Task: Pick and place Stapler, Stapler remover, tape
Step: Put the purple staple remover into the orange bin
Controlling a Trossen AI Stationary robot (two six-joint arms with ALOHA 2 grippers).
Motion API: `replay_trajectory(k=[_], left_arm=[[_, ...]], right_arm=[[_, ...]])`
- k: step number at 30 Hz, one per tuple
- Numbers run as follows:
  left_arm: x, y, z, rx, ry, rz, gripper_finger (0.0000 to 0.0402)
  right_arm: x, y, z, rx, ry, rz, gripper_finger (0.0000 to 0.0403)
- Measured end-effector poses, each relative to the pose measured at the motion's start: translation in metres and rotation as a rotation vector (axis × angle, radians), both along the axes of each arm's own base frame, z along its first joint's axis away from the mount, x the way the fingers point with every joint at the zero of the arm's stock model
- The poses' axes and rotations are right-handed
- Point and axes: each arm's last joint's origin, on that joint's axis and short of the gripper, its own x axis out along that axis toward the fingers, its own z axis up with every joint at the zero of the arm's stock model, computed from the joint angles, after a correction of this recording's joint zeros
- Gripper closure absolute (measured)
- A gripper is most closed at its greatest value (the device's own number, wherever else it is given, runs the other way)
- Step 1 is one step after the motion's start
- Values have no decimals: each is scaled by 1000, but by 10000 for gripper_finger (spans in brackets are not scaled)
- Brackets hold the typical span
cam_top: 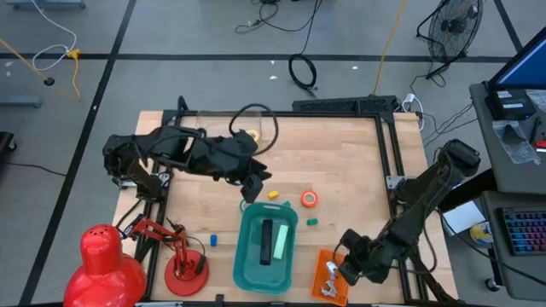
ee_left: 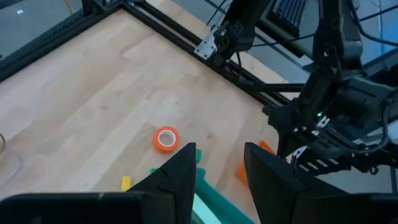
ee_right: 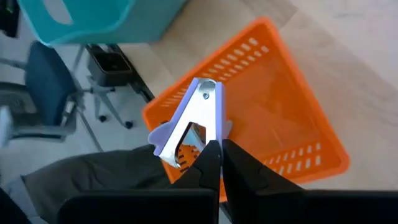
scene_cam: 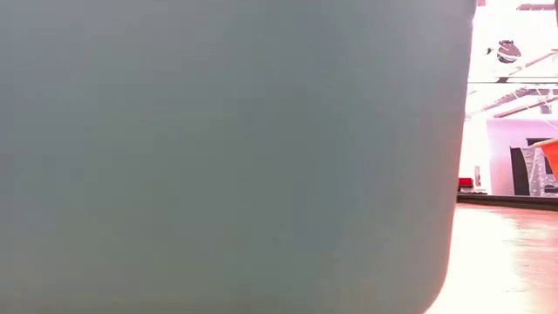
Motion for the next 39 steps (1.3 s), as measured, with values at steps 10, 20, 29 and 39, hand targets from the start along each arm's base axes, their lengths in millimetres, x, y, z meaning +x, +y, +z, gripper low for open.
replay_trajectory(k=[10,20,29,39], left_arm=[[-3,-10,1,-24,-14,26,266],[-4,-16,1,-26,-22,44,266],[-6,-22,1,-35,-27,46,266],[-7,-25,1,-31,-32,52,266]], right_arm=[[6,6,-25,-75,86,28,403],[12,-6,-29,-121,135,55,403],[12,-6,-29,-130,140,69,402],[12,-4,-28,-92,158,91,346]])
